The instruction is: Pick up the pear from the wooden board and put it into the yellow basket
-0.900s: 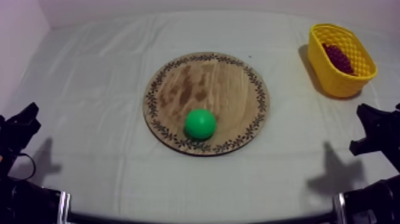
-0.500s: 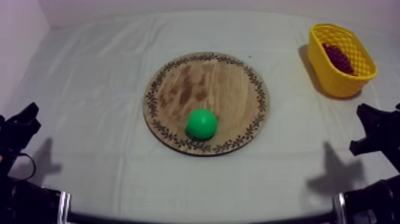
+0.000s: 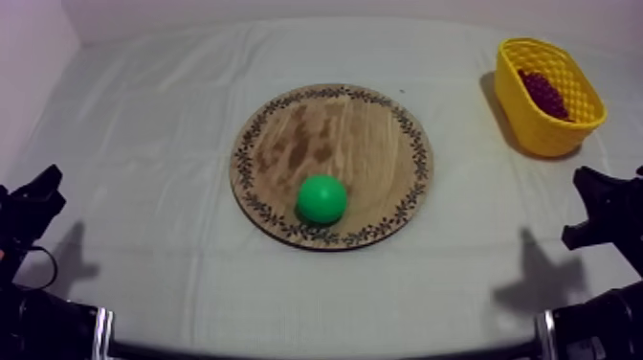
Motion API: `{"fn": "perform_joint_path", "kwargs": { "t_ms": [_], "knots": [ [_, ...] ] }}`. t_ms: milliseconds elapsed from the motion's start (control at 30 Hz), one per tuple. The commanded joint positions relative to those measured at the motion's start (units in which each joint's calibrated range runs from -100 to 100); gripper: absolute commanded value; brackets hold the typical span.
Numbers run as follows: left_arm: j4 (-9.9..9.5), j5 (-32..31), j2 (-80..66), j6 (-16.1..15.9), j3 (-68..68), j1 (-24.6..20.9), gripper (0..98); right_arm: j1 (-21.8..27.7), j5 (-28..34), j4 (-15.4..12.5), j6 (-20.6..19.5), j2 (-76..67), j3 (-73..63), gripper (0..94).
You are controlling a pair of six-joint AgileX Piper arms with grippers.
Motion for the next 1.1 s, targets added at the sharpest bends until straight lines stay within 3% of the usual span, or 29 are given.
{"fn": "perform_joint_path", "kwargs": {
  "t_ms": [0,567,900,1067],
  "knots": [
    [-0.02,-0.01,0.0,-0.01,0.0,0.01,0.1,-0.01,-0.07,0.01,-0.25,-0.03,0.04,0.5],
    [-0.02,-0.01,0.0,-0.01,0.0,0.01,0.1,-3.61,-1.67,1.09,1.87,4.15,-6.79,0.5],
    [-0.02,-0.01,0.0,-0.01,0.0,0.01,0.1,-7.37,7.44,0.97,1.56,22.43,-31.57,0.5],
    [-0.02,-0.01,0.0,-0.01,0.0,0.01,0.1,-11.46,14.17,2.9,-0.53,33.35,-44.9,0.5]
  ]
}}
